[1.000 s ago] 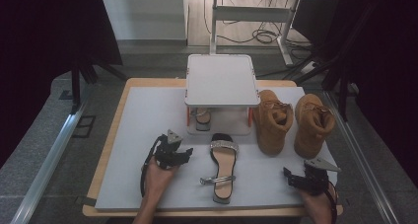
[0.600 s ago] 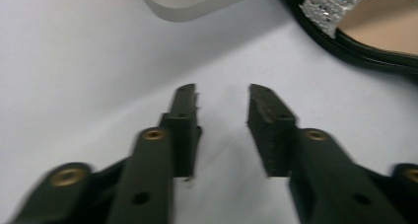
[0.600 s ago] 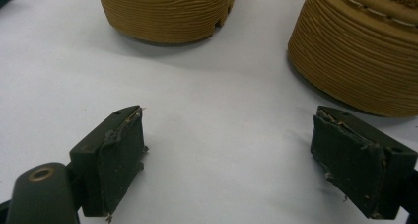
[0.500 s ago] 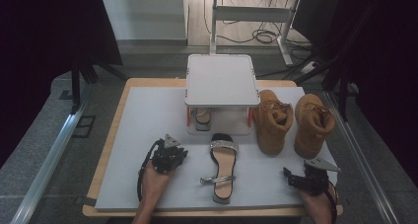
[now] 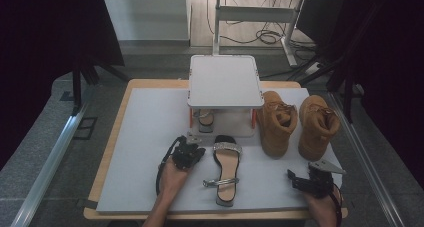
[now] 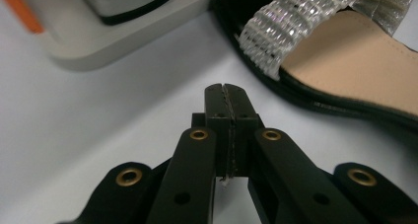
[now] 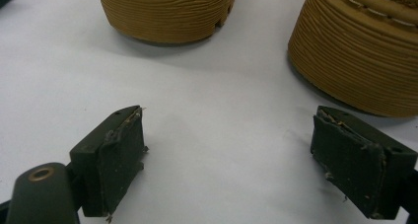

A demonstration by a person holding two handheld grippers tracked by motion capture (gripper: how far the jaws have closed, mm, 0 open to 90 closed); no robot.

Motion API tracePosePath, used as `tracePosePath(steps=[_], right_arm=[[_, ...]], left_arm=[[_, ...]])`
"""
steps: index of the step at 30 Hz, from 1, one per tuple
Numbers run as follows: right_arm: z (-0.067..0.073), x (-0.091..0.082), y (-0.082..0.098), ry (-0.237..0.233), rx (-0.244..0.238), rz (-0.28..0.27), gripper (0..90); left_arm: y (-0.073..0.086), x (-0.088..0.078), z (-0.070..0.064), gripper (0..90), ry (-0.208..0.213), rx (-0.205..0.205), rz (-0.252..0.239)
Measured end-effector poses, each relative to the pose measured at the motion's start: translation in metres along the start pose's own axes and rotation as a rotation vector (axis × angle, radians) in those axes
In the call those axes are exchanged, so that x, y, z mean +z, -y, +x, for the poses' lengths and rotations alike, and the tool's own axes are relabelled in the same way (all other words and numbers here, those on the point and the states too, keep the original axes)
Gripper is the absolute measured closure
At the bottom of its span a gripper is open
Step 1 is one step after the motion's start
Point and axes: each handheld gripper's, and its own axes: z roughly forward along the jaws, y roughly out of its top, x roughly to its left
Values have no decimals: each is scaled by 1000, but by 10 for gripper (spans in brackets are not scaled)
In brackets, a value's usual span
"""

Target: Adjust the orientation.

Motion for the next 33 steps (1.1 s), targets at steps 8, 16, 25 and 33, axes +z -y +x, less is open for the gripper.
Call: tracePosePath(steps=[8, 16, 25, 33], right_arm=[[0, 0, 0, 0, 0, 0, 128], [0, 0, 0, 0, 0, 0, 128], [0, 0, 0, 0, 0, 0, 128], [0, 0, 0, 0, 0, 0, 128]], left_arm=[[-10, 12, -7, 899, 17, 19, 15], [-14, 17, -5, 900, 30, -2, 13], [-21, 20, -5, 900, 34, -7, 7], [-24, 25, -8, 900, 45, -5, 5]])
